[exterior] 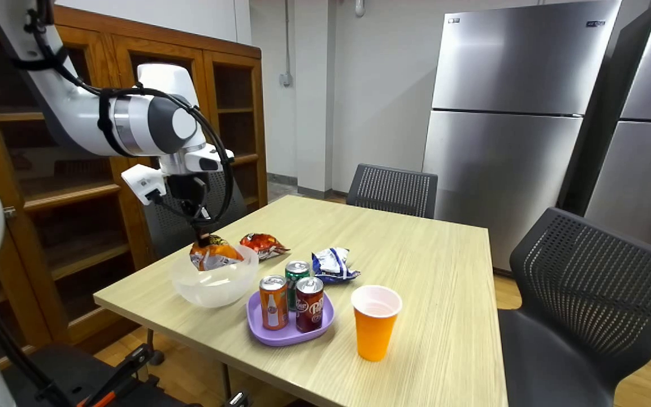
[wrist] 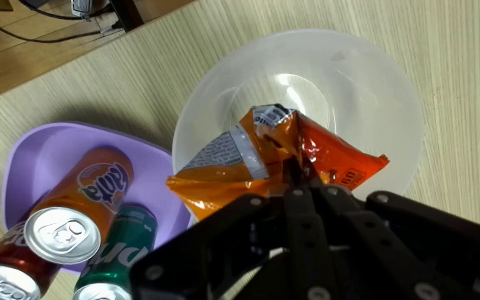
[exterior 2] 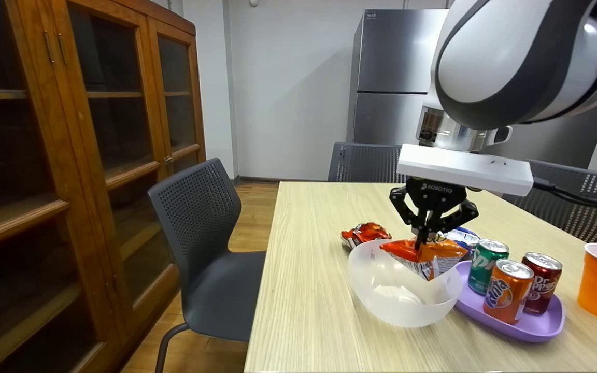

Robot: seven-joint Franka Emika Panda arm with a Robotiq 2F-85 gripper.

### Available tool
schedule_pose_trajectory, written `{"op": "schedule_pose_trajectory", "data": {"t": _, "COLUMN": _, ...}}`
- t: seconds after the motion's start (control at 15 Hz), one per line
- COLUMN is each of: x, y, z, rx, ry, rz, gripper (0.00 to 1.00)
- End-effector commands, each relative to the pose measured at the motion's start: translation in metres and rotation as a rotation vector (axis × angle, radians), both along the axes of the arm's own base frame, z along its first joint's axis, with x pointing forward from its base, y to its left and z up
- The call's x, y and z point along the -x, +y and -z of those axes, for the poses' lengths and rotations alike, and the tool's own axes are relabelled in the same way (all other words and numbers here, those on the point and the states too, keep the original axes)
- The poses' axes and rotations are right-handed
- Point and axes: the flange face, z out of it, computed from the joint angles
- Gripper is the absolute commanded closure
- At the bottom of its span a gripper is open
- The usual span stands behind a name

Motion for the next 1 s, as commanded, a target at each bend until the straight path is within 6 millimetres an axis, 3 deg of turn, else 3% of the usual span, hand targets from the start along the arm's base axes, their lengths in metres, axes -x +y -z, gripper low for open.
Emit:
{"op": "schedule_pose_trajectory", "data": {"t": 0.0, "x": -0.021, "y": 0.012, "z": 0.017, "rx": 0.020, "ry": 0.032, "rz": 0.018, "gripper": 1.00}}
{"op": "schedule_pose_trajectory", "data": {"t": 0.4, "x": -0.042, "y": 0.029, "z": 0.051, "rx": 0.045, "ry": 0.061, "rz": 0.035, "gripper": 1.00}}
{"op": "schedule_pose_trajectory", "data": {"t": 0.73, "x": -0.047, "y": 0.038, "z": 0.069, "rx": 0.059, "ry": 0.086, "rz": 0.029, "gripper": 1.00}}
{"op": "schedule_pose_trajectory", "data": {"t": 0.8, "x": -0.047, "y": 0.039, "z": 0.070, "rx": 0.059, "ry": 0.087, "rz": 0.029, "gripper": 0.74}}
{"op": "schedule_pose_trajectory", "data": {"t": 0.93, "x": -0.048, "y": 0.040, "z": 0.068, "rx": 0.053, "ry": 0.086, "rz": 0.029, "gripper": 0.66}}
